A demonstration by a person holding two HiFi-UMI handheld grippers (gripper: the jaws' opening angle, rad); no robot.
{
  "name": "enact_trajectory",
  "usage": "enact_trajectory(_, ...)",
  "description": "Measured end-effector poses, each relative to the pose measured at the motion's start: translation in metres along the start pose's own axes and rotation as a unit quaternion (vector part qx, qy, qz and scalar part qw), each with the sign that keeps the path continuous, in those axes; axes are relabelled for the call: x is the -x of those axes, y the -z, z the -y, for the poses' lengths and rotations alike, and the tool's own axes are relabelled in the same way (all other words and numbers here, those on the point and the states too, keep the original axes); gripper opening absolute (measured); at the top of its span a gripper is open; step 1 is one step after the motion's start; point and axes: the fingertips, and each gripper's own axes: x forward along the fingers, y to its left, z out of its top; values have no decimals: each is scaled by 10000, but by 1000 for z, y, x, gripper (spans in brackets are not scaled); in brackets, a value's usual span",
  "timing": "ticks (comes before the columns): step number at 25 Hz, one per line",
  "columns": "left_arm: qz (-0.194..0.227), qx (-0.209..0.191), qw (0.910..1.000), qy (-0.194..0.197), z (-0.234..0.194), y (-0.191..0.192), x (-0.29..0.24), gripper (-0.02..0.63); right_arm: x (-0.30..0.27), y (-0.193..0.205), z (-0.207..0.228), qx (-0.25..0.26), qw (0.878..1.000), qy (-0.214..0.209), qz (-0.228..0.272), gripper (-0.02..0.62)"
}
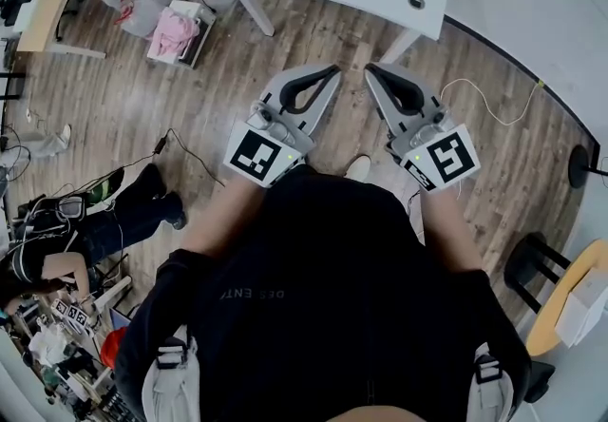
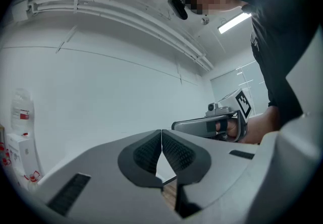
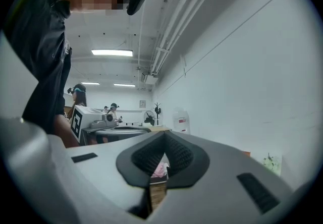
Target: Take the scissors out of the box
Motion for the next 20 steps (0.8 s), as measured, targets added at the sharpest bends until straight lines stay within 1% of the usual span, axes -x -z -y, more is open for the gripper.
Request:
enact_trajectory(3,24,-41,10000,-41,10,-1,-10,20,12,-1,7,-41,10000,-11,26,-8)
enact_trajectory(8,-21,-83,9998,-197,37,2,-30,20,44,6,18,46,9998,-174,-37,-8)
enact_trajectory(12,-63,-116,9995,-288,52,6,-45,20,59,12,31,-61,9995,-296,-58,-8)
enact_trajectory(16,-133,-66,9992,-367,46,10,-52,20,53,13,43,-110,9993,-365,-35,-8)
enact_trajectory(20,-183,-121,9988,-433,21,20,-62,20,34,15,57,-140,9990,-412,-37,-8)
